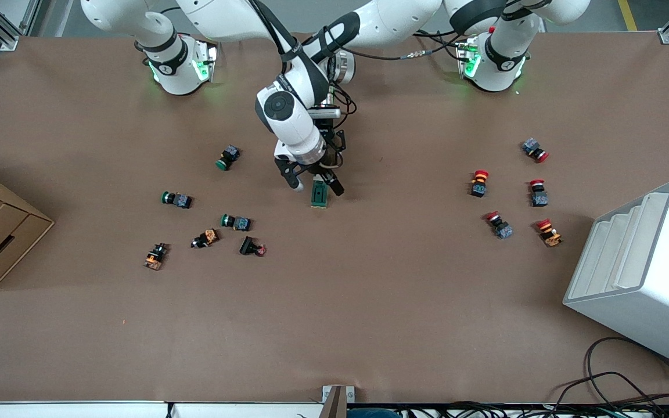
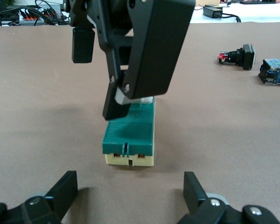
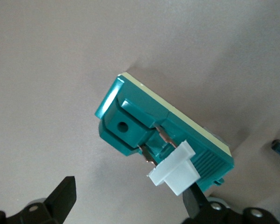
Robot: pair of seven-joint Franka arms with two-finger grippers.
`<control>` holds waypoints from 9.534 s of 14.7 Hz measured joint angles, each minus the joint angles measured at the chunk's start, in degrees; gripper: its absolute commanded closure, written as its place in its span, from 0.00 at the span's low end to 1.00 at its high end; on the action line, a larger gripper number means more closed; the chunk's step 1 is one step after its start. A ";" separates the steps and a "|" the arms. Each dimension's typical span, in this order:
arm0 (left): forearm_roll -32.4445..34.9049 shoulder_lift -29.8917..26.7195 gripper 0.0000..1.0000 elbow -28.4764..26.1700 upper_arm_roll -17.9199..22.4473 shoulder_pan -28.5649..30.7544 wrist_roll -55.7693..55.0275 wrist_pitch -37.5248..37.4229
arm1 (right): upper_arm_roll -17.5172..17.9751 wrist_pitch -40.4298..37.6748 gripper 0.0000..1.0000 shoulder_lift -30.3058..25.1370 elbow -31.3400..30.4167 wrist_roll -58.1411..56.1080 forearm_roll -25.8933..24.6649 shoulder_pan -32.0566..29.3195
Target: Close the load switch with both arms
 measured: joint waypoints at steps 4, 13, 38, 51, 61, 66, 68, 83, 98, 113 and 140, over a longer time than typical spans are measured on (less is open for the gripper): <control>0.00 0.00 0.00 0.00 0.01 -0.01 -0.11 0.00 | -0.89 -0.75 0.00 0.14 2.26 -1.61 -0.01 -2.17; 0.01 0.02 0.00 0.00 0.03 -0.04 -0.30 -0.06 | -1.08 -2.36 0.00 0.76 4.55 -2.69 -0.02 -3.85; 0.06 0.02 0.00 0.00 0.09 -0.07 -0.42 -0.07 | 0.61 -20.83 0.00 9.13 19.31 -2.97 1.32 -9.95; 0.07 0.02 0.00 0.00 0.20 -0.10 -0.45 -0.07 | -1.40 -38.98 0.00 12.14 32.55 -2.98 1.21 -12.75; 0.73 0.03 0.00 -0.03 0.86 -0.15 -0.60 -0.07 | -4.63 -58.22 0.00 4.76 35.74 -33.03 -9.55 -23.78; 0.76 0.03 0.00 0.02 1.00 -0.11 -0.70 -0.07 | -4.72 -68.38 0.00 -3.04 35.73 -58.27 -16.76 -34.36; 0.76 0.04 0.00 0.14 1.19 -0.06 -0.80 -0.08 | -4.76 -70.85 0.00 -5.52 35.74 -68.54 -19.37 -38.47; 0.75 0.08 0.00 0.66 1.75 0.50 -3.38 -0.07 | -3.98 -82.49 0.00 -13.63 42.90 -90.41 -26.29 -53.23; -2.59 -0.29 0.00 5.10 -3.40 6.99 4.39 1.85 | -2.81 -85.21 0.00 -27.40 31.49 -90.43 -25.56 -51.55; -28.34 -5.77 0.00 16.80 -36.80 42.90 47.33 -1.09 | -2.46 -78.84 0.00 -36.55 20.39 -90.43 -25.56 -50.65; -96.24 -32.87 0.00 33.63 7.23 35.14 86.01 -3.13 | 0.73 -80.42 0.00 -42.93 17.84 -90.43 -25.60 -52.15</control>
